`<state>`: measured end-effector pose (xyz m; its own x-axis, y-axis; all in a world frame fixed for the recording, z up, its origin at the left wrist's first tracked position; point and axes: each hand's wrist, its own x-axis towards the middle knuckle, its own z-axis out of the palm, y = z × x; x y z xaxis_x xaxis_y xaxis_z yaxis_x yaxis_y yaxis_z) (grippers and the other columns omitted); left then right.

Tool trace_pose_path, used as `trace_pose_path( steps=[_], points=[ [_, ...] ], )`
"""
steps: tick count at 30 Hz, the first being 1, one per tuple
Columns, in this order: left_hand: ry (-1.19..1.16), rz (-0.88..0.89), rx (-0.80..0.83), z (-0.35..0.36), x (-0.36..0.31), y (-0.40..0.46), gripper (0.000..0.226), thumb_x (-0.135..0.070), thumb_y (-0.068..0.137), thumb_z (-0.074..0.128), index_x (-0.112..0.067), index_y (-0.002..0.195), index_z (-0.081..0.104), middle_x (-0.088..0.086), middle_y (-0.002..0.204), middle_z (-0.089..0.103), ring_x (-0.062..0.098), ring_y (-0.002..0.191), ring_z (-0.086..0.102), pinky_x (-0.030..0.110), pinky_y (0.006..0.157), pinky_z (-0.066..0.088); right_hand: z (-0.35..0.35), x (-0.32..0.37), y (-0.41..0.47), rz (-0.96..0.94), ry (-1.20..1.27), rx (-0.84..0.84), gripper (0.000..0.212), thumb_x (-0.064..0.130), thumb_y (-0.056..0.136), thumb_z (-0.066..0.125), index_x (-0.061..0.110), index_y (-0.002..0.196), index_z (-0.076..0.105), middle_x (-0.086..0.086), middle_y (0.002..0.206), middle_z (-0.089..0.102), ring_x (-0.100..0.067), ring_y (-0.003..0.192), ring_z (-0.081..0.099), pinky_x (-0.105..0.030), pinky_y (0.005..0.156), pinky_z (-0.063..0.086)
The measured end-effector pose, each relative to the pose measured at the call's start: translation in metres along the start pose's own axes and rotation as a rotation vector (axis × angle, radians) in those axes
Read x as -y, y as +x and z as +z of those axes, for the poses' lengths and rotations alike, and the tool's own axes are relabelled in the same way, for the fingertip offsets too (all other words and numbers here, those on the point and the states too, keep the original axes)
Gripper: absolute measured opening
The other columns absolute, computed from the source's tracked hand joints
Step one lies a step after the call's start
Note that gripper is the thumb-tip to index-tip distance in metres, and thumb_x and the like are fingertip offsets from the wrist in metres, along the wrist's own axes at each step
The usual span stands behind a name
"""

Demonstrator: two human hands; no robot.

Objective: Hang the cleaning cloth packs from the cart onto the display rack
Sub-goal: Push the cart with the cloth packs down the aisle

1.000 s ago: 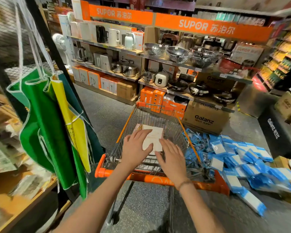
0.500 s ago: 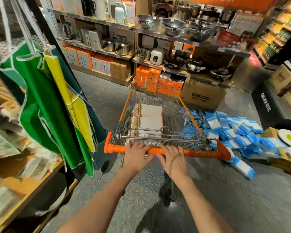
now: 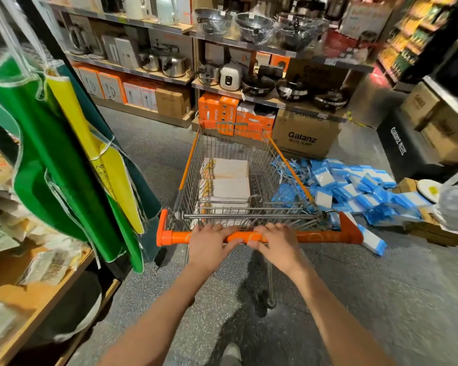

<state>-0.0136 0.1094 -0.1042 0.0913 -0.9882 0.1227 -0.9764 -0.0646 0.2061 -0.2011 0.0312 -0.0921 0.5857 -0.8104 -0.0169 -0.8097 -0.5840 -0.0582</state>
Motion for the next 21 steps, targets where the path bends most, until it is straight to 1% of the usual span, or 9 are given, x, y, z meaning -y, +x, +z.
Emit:
trace_pose_path(
  steps=[1,3,5,7,9,11,15,18,21],
  points=[
    [0.016,0.037,0.033,-0.001,0.003,0.002,0.058,-0.073,0.087,0.025,-0.046,0.132,0.048,-0.008,0.115,0.065,0.017,0.107,0.058,0.034,0.087,0.04,0.002,0.001,-0.002,0.004,0.004,0.001,0.051,0.066,0.087,0.037,0.034,0.123,0.054,0.01,0.108,0.062,-0.014,0.1,0.053,-0.032,0.092,0.027],
    [0.054,0.11,0.077,-0.003,0.009,0.006,0.066,-0.078,0.081,0.019,-0.047,0.133,0.046,-0.009,0.112,0.066,0.016,0.101,0.062,0.032,0.079,0.049,0.005,0.003,-0.004,0.017,0.004,0.012,0.052,0.065,0.087,0.037,0.033,0.125,0.053,0.01,0.114,0.061,-0.015,0.106,0.052,-0.034,0.094,0.026],
    [0.05,0.136,0.052,-0.003,0.011,0.005,0.07,-0.079,0.078,0.014,-0.049,0.133,0.045,-0.009,0.107,0.068,0.015,0.093,0.065,0.029,0.068,0.049,0.007,0.003,-0.005,0.027,0.012,0.029,0.053,0.065,0.088,0.035,0.034,0.126,0.051,0.01,0.118,0.059,-0.015,0.111,0.05,-0.035,0.095,0.023],
    [0.02,0.128,-0.002,-0.002,0.01,0.003,0.071,-0.08,0.077,0.012,-0.05,0.131,0.047,-0.009,0.102,0.069,0.014,0.087,0.066,0.027,0.065,0.047,0.007,0.002,-0.003,0.038,0.029,0.043,0.055,0.067,0.087,0.034,0.034,0.129,0.049,0.009,0.122,0.058,-0.015,0.114,0.049,-0.035,0.094,0.018],
    [-0.009,0.117,-0.035,0.0,0.01,0.003,0.071,-0.08,0.077,0.012,-0.05,0.13,0.049,-0.011,0.099,0.069,0.013,0.088,0.066,0.028,0.07,0.048,0.007,0.002,0.0,0.041,0.041,0.049,0.057,0.069,0.085,0.033,0.035,0.128,0.048,0.009,0.123,0.057,-0.015,0.115,0.049,-0.035,0.094,0.019],
    [-0.025,0.112,-0.052,0.001,0.011,0.007,0.068,-0.079,0.079,0.016,-0.048,0.129,0.052,-0.011,0.099,0.07,0.013,0.091,0.066,0.029,0.074,0.047,0.007,0.001,0.004,0.036,0.035,0.047,0.058,0.071,0.084,0.032,0.035,0.126,0.049,0.008,0.121,0.058,-0.017,0.113,0.05,-0.037,0.092,0.023],
    [-0.023,0.106,-0.038,-0.002,0.013,0.019,0.063,-0.077,0.081,0.025,-0.047,0.128,0.053,-0.011,0.111,0.069,0.012,0.099,0.065,0.028,0.079,0.048,0.007,-0.003,0.017,0.017,0.044,0.032,0.058,0.072,0.084,0.03,0.035,0.123,0.05,0.005,0.115,0.059,-0.019,0.111,0.051,-0.04,0.093,0.028],
    [-0.018,0.088,0.012,-0.005,0.016,0.032,0.058,-0.076,0.083,0.032,-0.048,0.129,0.051,-0.014,0.118,0.067,0.01,0.103,0.064,0.026,0.081,0.049,0.007,-0.007,0.028,0.001,0.066,0.016,0.055,0.073,0.083,0.029,0.035,0.118,0.05,0.004,0.113,0.06,-0.021,0.11,0.051,-0.038,0.088,0.027],
    [-0.022,0.069,0.007,-0.006,0.018,0.047,0.056,-0.076,0.083,0.033,-0.048,0.128,0.052,-0.014,0.117,0.067,0.01,0.1,0.065,0.027,0.078,0.05,0.004,-0.013,0.043,-0.011,0.069,-0.004,0.054,0.072,0.083,0.031,0.035,0.117,0.052,0.004,0.11,0.06,-0.02,0.107,0.051,-0.035,0.084,0.023]
  ],
)
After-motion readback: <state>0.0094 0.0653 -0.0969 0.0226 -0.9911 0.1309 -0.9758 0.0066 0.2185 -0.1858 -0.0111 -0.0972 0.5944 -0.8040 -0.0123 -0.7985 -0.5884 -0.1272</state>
